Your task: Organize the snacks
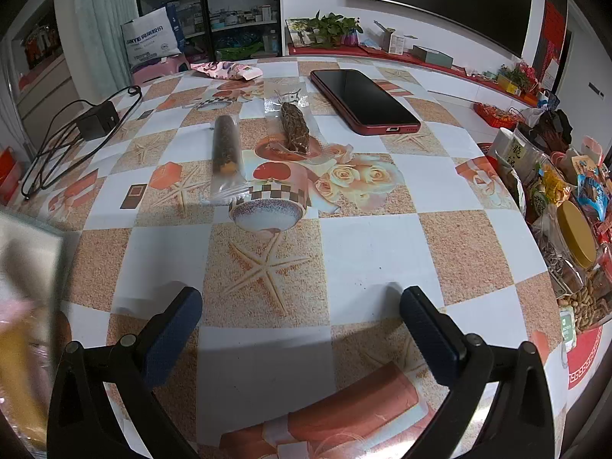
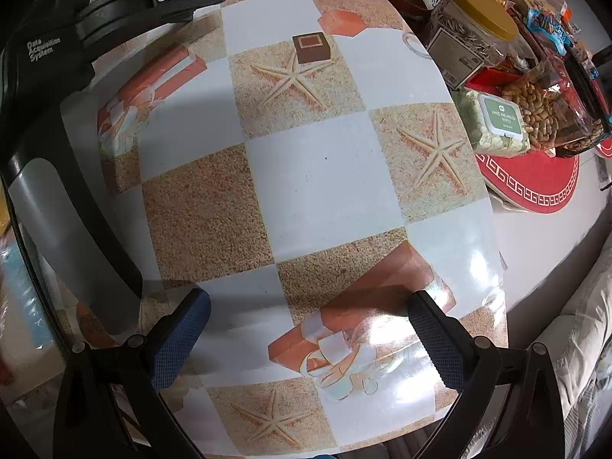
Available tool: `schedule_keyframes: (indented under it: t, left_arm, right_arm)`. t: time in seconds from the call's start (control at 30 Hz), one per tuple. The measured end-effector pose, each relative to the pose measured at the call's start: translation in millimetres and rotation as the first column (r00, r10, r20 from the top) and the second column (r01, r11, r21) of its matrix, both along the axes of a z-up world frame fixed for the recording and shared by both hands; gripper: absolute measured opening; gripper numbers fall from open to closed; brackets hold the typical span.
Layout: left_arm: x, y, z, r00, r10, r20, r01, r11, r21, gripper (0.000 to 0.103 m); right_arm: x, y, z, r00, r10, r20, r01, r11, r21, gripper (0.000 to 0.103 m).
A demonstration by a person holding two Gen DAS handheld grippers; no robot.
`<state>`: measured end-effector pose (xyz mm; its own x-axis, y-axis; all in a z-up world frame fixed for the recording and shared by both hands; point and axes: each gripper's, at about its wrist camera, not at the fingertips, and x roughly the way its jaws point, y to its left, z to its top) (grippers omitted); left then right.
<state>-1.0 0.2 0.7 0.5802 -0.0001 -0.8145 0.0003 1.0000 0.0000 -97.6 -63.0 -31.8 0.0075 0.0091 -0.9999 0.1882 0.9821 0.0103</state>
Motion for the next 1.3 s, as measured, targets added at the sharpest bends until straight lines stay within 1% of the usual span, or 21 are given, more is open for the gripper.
schedule_keyframes:
  t: [0.17,0.23,0.33,0.4,0.53,0.63,0.73,0.87,1.07,1.2,1.3]
  left_arm:
    - [0.2,-0.2,-0.6,1.000,0.000,0.000,0.000,1.000,0.000,0.103]
    - [0.2,-0.1,-0.3,1.000,0.000,0.000,0.000,1.000,0.000,0.103]
    - [-0.1,-0.9,-0.6,1.000,0.000,0.000,0.000,1.000,0.000,0.103]
    - [-0.1,-1.0,-0.3,1.000,0.000,0.000,0.000,1.000,0.000,0.103]
    - [0.1,-0.6,-0.8,1.000,0.000,0.000,0.000,1.000,0.000,0.103]
    - [0.1,-0.5,-0.7,1.000,0.000,0.000,0.000,1.000,0.000,0.103]
    - [0.2,-0.6,-0.8,1.000,0.000,0.000,0.000,1.000,0.000,0.103]
    - [0.2,-0.5,-0.7,1.000,0.000,0.000,0.000,1.000,0.000,0.103]
    - [0.3,-0.5,-0.9,1.000,0.000,0.000,0.000,1.000,0.000,0.103]
    - [0.4,-0.4,-0.9,1.000,0.000,0.000,0.000,1.000,0.000,0.103]
    - [0.4,-0.4,-0.9,1.000,0.000,0.000,0.000,1.000,0.000,0.103]
  right_arm:
    - [-3.5,-4.4,-6.7,1.000,0.002,-0.021,-0.001,1.000,0.013,0.103]
    - [-5.0,-0.4,-5.5,0.998,0.013,-0.059,-0.011,0.999,0.033,0.103]
    - [-6.6,0.7,-5.2,0.997,0.014,-0.074,-0.012,0.999,0.034,0.103]
    - [-5.1,1.3,-4.9,0.997,0.007,-0.074,-0.006,1.000,0.017,0.103]
    - [-2.8,1.9,-4.7,0.994,0.010,-0.106,-0.011,1.000,-0.009,0.103]
    - [-0.2,1.5,-3.7,0.996,0.008,-0.090,-0.006,1.000,0.016,0.103]
    - [-0.7,1.5,-3.5,0.997,0.002,-0.073,-0.001,1.000,0.021,0.103]
    - [1.8,3.0,-2.5,0.997,-0.005,-0.082,0.006,1.000,0.019,0.103]
    - [2.9,4.6,-1.4,0.997,-0.007,-0.072,0.010,0.999,0.037,0.103]
    - [4.7,4.0,-0.8,0.998,-0.008,-0.064,0.013,0.997,0.079,0.103]
    - [5.9,3.0,0.0,0.998,-0.011,-0.057,0.014,0.998,0.067,0.103]
